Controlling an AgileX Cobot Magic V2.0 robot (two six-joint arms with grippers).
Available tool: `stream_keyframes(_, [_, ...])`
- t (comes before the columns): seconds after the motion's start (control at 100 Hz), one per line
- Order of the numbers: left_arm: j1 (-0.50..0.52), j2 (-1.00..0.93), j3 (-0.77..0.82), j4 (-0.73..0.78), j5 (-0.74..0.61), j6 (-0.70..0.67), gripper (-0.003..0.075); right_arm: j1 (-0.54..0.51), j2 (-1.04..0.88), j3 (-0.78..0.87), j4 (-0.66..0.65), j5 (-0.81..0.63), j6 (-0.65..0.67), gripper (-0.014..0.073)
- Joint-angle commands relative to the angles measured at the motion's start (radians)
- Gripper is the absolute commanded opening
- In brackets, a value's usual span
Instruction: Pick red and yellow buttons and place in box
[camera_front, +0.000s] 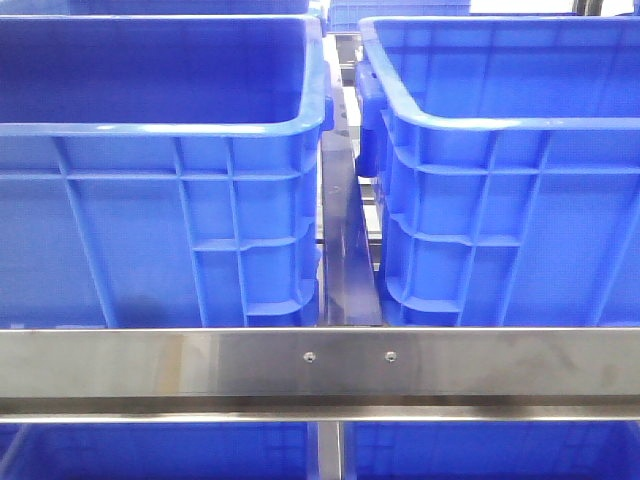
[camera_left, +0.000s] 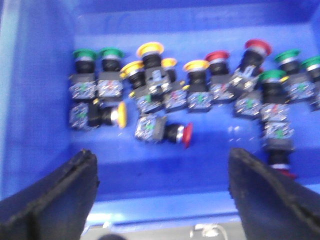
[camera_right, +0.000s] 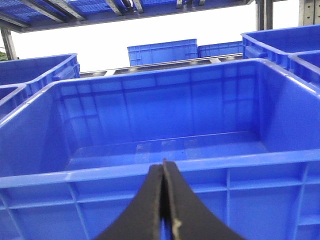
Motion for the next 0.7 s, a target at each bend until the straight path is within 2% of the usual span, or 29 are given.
stream_keyframes(0.0, [-0.005,0.006,-0.035,-0.086,-0.102,0.075,0.0534,0.0,-0.027,-0.019,-0.011,-0.085,-0.003,-0.0068])
stream_keyframes(0.13, [-0.049,0.077,-0.076,-0.162,-0.099,0.189,0.0534,0.0,-0.027,-0.019,-0.011,-0.085,-0.003,-0.0068])
stream_keyframes(0.42, [-0.205,0.364,-0.268,-0.129,-0.074,0.192,0.0534,0.0,-0.027,-0.019,-0.011,-0.085,-0.003,-0.0068])
stream_keyframes(0.69, [-0.283,0.623,-0.476,-0.041,-0.006,0.192,0.0534,0.0,-0.027,-0.019,-0.011,-0.085,-0.003,-0.0068])
